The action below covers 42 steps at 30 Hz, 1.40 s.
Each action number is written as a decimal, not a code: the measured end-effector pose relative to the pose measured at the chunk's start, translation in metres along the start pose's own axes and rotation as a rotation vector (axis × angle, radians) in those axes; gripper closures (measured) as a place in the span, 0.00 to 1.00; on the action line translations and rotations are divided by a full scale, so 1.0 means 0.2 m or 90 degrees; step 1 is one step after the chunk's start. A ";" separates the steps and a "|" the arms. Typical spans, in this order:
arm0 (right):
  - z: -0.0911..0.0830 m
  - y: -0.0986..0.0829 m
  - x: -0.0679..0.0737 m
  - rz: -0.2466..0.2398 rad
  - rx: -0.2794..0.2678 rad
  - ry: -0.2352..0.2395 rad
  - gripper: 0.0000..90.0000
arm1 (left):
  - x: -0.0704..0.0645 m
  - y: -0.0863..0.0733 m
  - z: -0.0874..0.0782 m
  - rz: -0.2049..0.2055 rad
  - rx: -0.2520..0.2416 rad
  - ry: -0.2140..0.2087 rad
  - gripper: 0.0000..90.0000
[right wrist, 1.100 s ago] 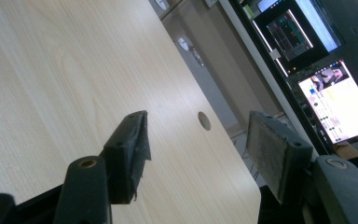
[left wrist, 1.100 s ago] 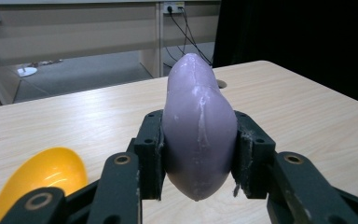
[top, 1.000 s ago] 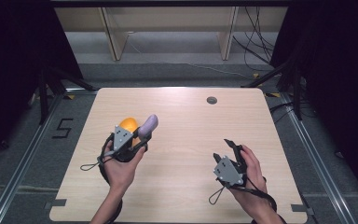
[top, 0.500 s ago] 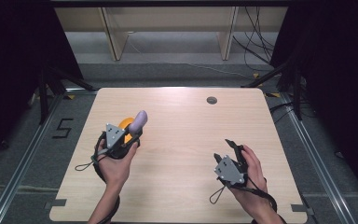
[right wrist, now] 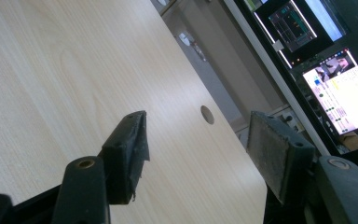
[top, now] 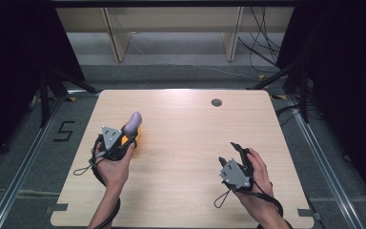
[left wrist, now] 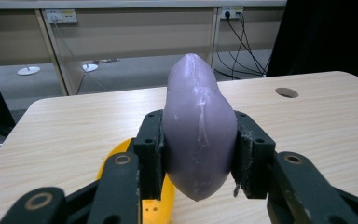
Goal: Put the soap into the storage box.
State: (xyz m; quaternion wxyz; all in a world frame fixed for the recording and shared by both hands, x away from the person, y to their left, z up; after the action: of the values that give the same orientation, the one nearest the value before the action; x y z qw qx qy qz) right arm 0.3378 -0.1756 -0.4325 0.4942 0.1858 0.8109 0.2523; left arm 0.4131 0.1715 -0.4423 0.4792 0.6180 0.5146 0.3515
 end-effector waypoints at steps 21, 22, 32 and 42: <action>0.00 0.00 0.00 -0.011 -0.002 -0.011 0.43 | 0.13 -0.06 0.08 -0.010 0.018 0.067 0.65; 0.00 0.00 0.00 -0.011 -0.002 -0.011 0.43 | 0.14 -0.06 0.09 -0.010 0.020 0.068 0.65; 0.00 0.00 0.00 -0.014 -0.001 -0.010 0.43 | 0.17 -0.11 0.13 -0.008 0.040 0.082 0.65; 0.01 0.01 0.00 -0.011 0.000 -0.008 0.43 | 0.17 -0.14 0.18 -0.002 0.059 0.086 0.65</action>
State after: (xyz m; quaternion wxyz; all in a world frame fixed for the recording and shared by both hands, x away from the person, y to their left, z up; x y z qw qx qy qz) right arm 0.3386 -0.1745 -0.4324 0.5015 0.1806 0.8092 0.2470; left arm 0.4455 0.1970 -0.4819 0.4149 0.6135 0.5625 0.3676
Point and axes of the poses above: each handheld gripper's, and its own axes: z roughly forward along the jaws, y roughly out of its top, x roughly to its left, the point moved 3 cm from there along z, roughly forward along the jaws, and after that the axes turned 2 degrees about x, right-handed, at the moved point
